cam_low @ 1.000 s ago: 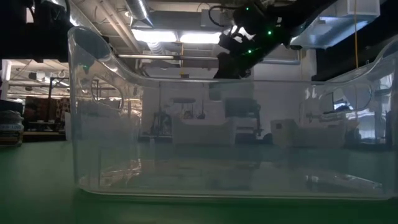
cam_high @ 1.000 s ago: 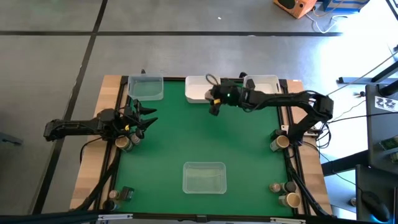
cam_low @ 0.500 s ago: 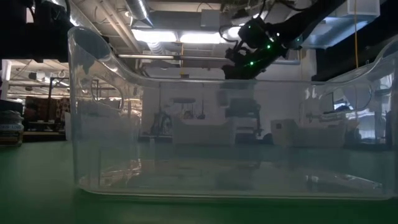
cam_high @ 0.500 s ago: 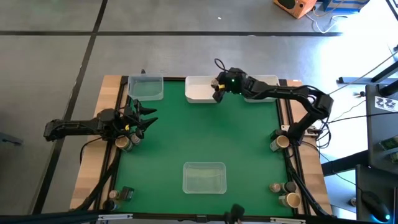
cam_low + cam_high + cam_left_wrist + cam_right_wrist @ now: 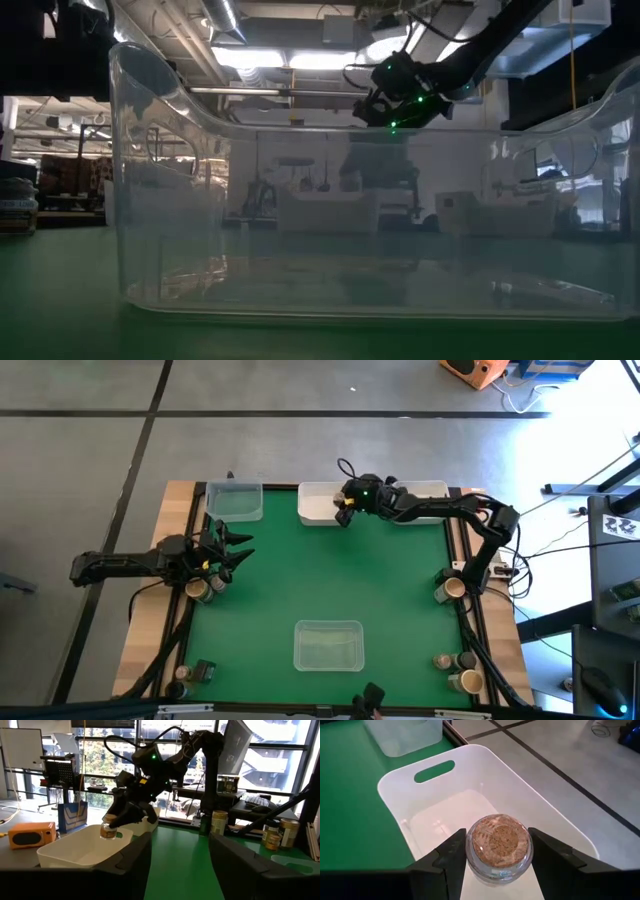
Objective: Sort spices by type
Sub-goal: Put the brown seasoning bottle into the left white bin
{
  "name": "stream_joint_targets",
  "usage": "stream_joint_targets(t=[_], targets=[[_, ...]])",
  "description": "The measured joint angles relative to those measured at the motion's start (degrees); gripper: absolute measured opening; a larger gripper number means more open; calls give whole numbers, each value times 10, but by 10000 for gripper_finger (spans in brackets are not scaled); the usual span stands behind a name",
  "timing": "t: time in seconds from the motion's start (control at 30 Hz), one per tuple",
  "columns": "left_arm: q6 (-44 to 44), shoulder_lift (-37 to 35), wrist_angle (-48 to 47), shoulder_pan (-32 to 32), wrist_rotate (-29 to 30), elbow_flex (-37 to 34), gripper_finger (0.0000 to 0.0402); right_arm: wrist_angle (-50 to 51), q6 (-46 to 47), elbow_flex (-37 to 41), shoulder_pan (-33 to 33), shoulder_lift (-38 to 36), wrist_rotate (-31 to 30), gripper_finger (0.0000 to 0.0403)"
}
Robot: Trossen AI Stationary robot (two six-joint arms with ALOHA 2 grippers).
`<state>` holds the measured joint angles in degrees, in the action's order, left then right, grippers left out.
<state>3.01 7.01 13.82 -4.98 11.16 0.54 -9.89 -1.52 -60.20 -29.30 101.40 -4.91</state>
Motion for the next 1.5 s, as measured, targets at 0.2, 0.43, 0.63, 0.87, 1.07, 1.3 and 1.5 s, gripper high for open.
stream_joint_targets(t=[0.2, 0.43, 0.63, 0.87, 1.07, 1.3, 1.5], targets=[[0, 0, 0, 0, 0, 0, 184, -12, 16, 0, 0, 21, -9, 190], [0, 0, 0, 0, 0, 0, 184, -11, 27, 0, 0, 48, -6, 190], [0, 1, -1, 0, 0, 0, 184, -14, 28, 0, 0, 59, -6, 190], [0, 1, -10, 0, 0, 0, 184, -4, 32, 0, 0, 65, -5, 191], [0, 1, -13, 0, 0, 0, 184, -6, 32, 0, 0, 65, -4, 191], [0, 1, -13, 0, 0, 0, 184, -6, 32, 0, 0, 65, -5, 191], [0, 1, -13, 0, 0, 0, 184, -6, 32, 0, 0, 65, -5, 191]])
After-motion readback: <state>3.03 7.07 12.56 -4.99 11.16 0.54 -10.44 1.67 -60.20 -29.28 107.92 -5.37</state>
